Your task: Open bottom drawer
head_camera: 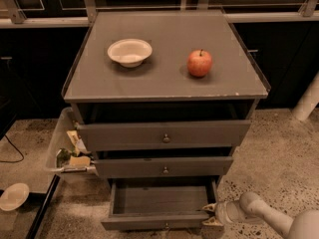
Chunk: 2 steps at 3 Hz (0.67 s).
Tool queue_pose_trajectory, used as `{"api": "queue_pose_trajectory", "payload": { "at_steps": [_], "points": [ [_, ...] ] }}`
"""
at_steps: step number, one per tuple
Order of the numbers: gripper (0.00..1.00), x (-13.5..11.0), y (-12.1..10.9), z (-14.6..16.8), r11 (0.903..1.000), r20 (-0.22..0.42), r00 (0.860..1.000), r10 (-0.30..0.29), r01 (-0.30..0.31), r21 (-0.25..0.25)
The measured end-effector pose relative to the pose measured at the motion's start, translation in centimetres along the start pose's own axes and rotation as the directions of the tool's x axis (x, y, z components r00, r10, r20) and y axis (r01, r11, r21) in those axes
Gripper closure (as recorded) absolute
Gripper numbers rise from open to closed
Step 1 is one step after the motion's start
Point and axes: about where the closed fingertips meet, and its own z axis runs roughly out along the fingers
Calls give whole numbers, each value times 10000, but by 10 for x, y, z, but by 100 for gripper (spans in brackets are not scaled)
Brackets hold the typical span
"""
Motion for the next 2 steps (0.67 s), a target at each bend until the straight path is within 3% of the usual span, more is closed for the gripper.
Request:
{"api": "queue_pose_trajectory", "payload": {
  "at_steps": [2],
  "points": [
    [0,4,6,1,9997,322,9994,125,-118,-211]
  ]
}}
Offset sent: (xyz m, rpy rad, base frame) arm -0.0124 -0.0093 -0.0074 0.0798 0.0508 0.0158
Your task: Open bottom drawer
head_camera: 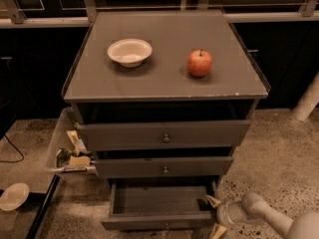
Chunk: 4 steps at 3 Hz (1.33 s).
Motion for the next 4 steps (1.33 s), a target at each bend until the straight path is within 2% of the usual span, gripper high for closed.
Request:
{"api": "queue_pose_trajectory", "payload": {
  "at_steps": [1,2,3,4],
  "points": [
    [19,6,20,-5,9998,136,9999,-22,25,-201],
    [42,7,35,-7,9992,170,9998,-92,98,-392],
    [40,5,34,-9,9992,170,9998,-92,99,-392],
    [16,5,34,-9,9992,170,9998,-92,99,-392]
  ]
}}
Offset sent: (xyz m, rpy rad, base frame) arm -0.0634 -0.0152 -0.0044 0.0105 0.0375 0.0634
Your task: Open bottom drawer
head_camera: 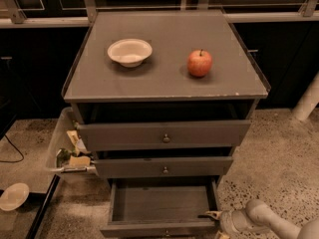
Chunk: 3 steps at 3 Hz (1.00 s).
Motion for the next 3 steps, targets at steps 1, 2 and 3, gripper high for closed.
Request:
{"api": "queue_pose_trajectory", "payload": {
  "at_steps": [1,2,3],
  "points": [
    [0,0,0,0,10000,1,10000,3,-3,0],
    [0,0,0,0,10000,4,10000,14,-14,1],
    [0,-18,-5,-18,9992,-242,9992,-312,317,222]
  ]
}}
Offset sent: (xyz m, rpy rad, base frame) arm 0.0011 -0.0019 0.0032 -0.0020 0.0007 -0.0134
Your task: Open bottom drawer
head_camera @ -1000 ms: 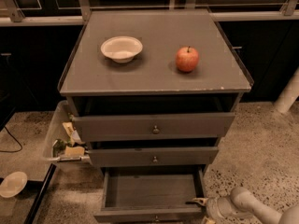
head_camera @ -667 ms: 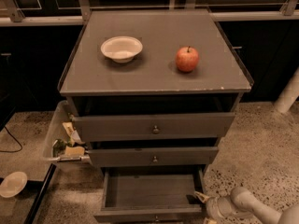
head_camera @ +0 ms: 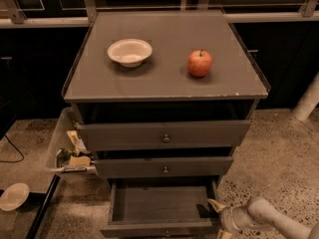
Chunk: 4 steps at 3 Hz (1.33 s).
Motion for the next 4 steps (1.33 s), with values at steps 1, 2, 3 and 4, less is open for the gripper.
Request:
{"api": "queue_pose_trajectory", "payload": {
  "at_steps": [1,2,3,4],
  "points": [
    [0,-31,-13,-32,9976,-344,9977,-584,596,360],
    [0,-70,-28,-75,9876,-743,9880,-1354,1406,704],
    [0,-95,-40,-107,9750,-958,9770,-1906,1998,973],
    [0,-97,-42,-110,9739,-994,9758,-1947,2043,988]
  ]
}}
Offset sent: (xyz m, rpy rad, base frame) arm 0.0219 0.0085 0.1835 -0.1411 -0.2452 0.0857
